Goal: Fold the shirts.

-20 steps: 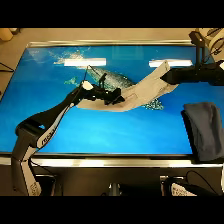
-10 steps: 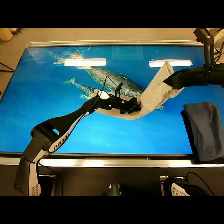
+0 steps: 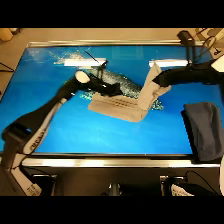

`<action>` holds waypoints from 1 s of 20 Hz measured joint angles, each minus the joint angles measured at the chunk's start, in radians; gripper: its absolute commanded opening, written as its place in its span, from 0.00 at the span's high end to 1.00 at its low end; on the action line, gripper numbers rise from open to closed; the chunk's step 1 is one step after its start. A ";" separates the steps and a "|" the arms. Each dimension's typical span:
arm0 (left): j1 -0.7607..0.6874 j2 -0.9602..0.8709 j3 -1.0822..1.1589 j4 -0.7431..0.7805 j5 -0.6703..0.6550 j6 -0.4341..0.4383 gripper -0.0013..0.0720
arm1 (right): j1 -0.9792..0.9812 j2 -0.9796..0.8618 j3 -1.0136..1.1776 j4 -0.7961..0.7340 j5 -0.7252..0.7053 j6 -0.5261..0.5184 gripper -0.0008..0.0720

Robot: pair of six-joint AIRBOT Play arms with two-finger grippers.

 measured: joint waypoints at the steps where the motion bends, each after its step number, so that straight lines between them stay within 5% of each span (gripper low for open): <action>1: 0.041 0.051 0.000 0.074 -0.027 -0.005 0.95 | 0.037 -0.024 0.000 0.001 -0.035 0.006 0.96; 7: 0.268 0.383 0.000 0.273 -0.115 -0.015 0.95 | 0.276 -0.230 0.000 0.023 -0.283 0.040 0.95; 8: 0.290 0.434 0.000 0.286 -0.122 -0.016 0.95 | 0.307 -0.270 0.000 0.047 -0.316 0.042 0.80; 10: 0.313 0.519 -0.001 0.298 -0.134 -0.018 0.95 | 0.354 -0.341 0.000 0.102 -0.360 0.047 0.21; 11: 0.321 0.553 -0.001 0.303 -0.136 -0.018 0.95 | 0.367 -0.368 0.000 0.133 -0.374 0.047 0.05; 16: 0.333 0.637 -0.005 0.318 -0.159 -0.016 0.95 | 0.350 -0.396 0.000 0.183 -0.349 0.003 0.07; 20: 0.337 0.650 -0.027 0.338 -0.168 -0.012 0.95 | 0.222 -0.327 0.000 -0.020 -0.196 0.049 0.07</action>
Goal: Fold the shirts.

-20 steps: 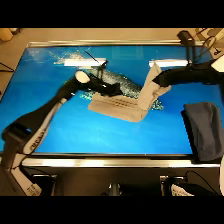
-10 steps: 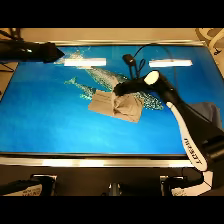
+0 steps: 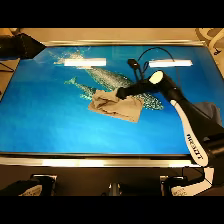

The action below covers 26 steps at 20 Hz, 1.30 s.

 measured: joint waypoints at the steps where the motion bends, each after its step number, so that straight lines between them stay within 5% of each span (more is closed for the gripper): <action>1: 0.000 0.000 -0.005 0.004 0.000 0.002 0.95 | -0.043 0.014 -0.002 -0.076 0.054 0.024 0.07; 5: 0.000 0.003 -0.013 0.010 -0.002 0.007 0.95 | -0.168 0.034 -0.095 -0.195 0.192 0.097 0.07; 9: -0.003 0.003 -0.016 0.010 -0.003 0.008 0.95 | -0.209 -0.003 -0.213 -0.055 0.146 0.122 0.08; 13: -0.004 0.003 -0.017 0.011 -0.004 0.008 0.95 | -0.220 -0.061 -0.250 0.152 0.086 0.120 0.34; 16: -0.004 0.002 -0.017 0.011 -0.003 0.007 0.95 | -0.223 -0.080 -0.259 0.239 0.055 0.114 0.40; 18: -0.004 0.000 -0.017 0.011 -0.003 0.006 0.95 | -0.223 -0.086 -0.261 0.270 0.045 0.112 0.89; 19: -0.004 0.000 -0.017 0.011 -0.003 0.006 0.95 | -0.223 -0.088 -0.262 0.278 0.045 0.111 0.96; 26: -0.004 0.000 -0.019 0.011 -0.003 0.006 0.95 | -0.287 -0.049 -0.122 0.314 0.100 0.016 0.96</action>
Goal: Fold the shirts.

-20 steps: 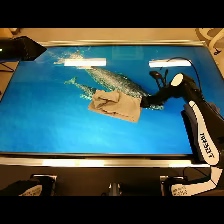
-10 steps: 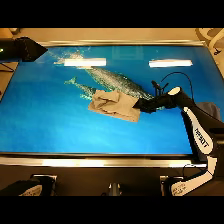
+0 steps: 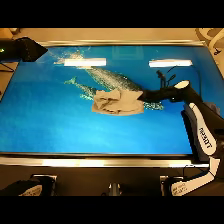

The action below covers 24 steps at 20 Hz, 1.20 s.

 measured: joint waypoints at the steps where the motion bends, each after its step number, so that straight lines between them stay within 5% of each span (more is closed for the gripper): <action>1: 0.000 0.000 0.000 0.000 0.002 0.000 0.95 | -0.027 0.013 0.050 0.001 0.014 0.000 0.96; 13: 0.000 -0.023 0.000 0.000 0.007 0.011 0.95 | -0.481 0.104 0.504 -0.231 0.338 0.132 0.96; 24: -0.050 -0.025 0.000 0.000 0.008 0.026 0.95 | -0.741 0.165 0.531 -0.263 0.322 0.246 0.96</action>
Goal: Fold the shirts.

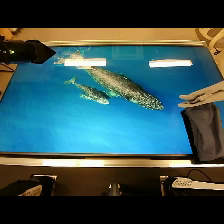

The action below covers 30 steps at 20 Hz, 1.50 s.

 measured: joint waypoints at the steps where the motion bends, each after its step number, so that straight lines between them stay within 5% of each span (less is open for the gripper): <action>1: -0.005 0.000 0.000 0.000 0.000 0.003 0.95 | -0.005 0.004 0.000 0.005 -0.010 0.010 0.96; 7: -0.019 0.000 0.000 0.000 -0.002 0.027 0.95 | -0.019 0.024 0.000 -0.032 0.071 0.037 0.96; 18: -0.023 0.004 0.000 0.000 -0.051 0.069 0.95 | -0.022 0.044 -0.030 -0.497 0.379 0.086 0.96; 30: -0.023 0.006 0.000 -0.008 -0.056 0.070 0.95 | -0.019 0.232 -0.563 -0.705 0.261 0.174 0.96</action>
